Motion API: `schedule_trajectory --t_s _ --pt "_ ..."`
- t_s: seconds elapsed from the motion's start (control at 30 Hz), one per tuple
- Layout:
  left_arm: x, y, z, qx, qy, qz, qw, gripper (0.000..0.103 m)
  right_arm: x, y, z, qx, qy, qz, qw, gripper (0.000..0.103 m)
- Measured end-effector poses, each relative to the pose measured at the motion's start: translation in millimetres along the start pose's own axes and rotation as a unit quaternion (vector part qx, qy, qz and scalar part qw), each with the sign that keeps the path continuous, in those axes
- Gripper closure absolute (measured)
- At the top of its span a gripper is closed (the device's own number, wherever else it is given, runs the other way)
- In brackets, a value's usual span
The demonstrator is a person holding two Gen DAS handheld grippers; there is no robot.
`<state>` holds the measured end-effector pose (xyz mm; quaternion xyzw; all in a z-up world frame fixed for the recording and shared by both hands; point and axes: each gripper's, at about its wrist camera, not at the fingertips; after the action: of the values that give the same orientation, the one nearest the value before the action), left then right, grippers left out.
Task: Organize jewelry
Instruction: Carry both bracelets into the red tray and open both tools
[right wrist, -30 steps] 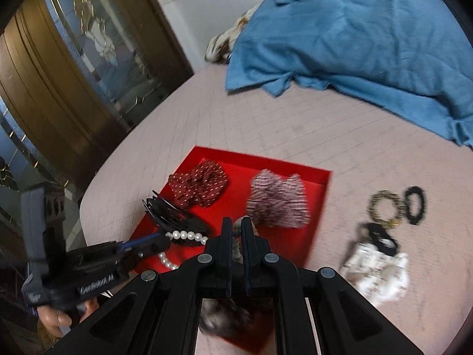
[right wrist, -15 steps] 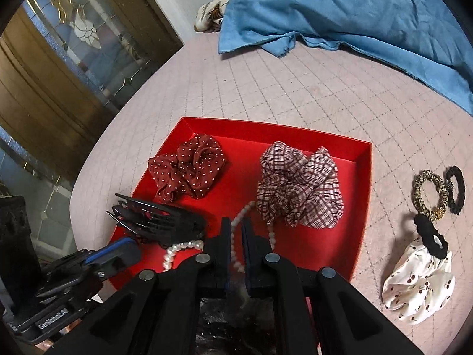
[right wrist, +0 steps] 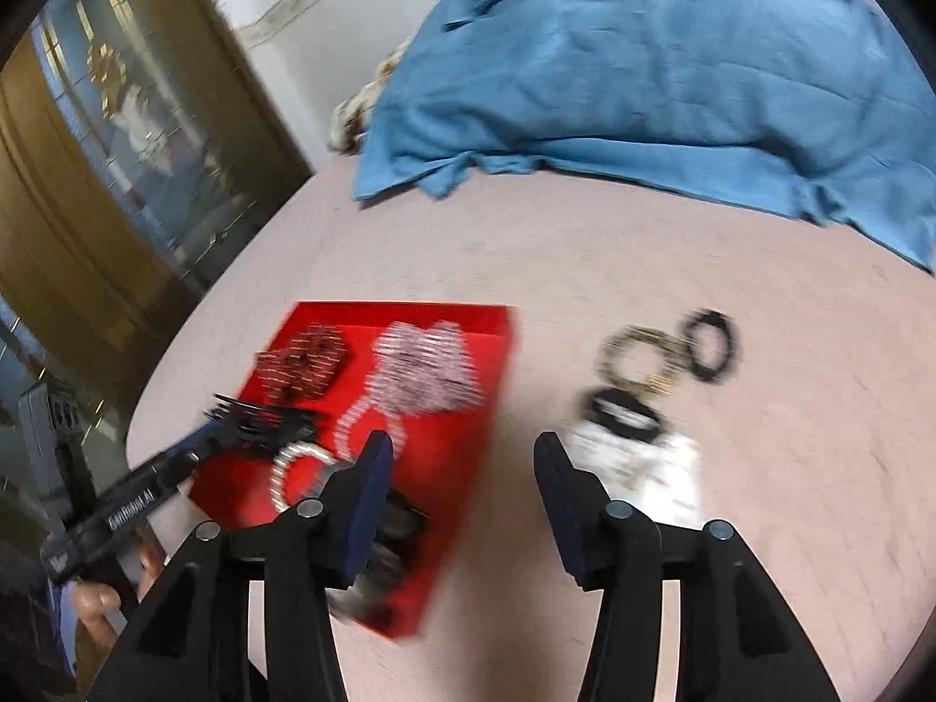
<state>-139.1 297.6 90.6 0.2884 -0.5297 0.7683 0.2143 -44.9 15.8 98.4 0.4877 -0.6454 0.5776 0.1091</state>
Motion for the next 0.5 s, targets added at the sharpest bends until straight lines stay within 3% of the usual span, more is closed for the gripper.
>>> schedule_trajectory --t_s 0.2,0.5 --pt "16 9 26 -0.034 -0.026 -0.001 0.9991 0.063 27 30 62 -0.055 0.018 0.008 0.998 0.049" --pt "46 16 77 -0.076 -0.037 -0.001 0.9964 0.056 49 56 110 -0.084 0.013 0.024 0.996 0.048"
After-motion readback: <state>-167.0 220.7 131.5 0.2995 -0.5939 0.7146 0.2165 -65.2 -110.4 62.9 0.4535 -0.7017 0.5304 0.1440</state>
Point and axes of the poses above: each gripper's, at about its wrist camera, not at the fingertips, and x roughly against the way its jaws point, z to its right, y to its underside
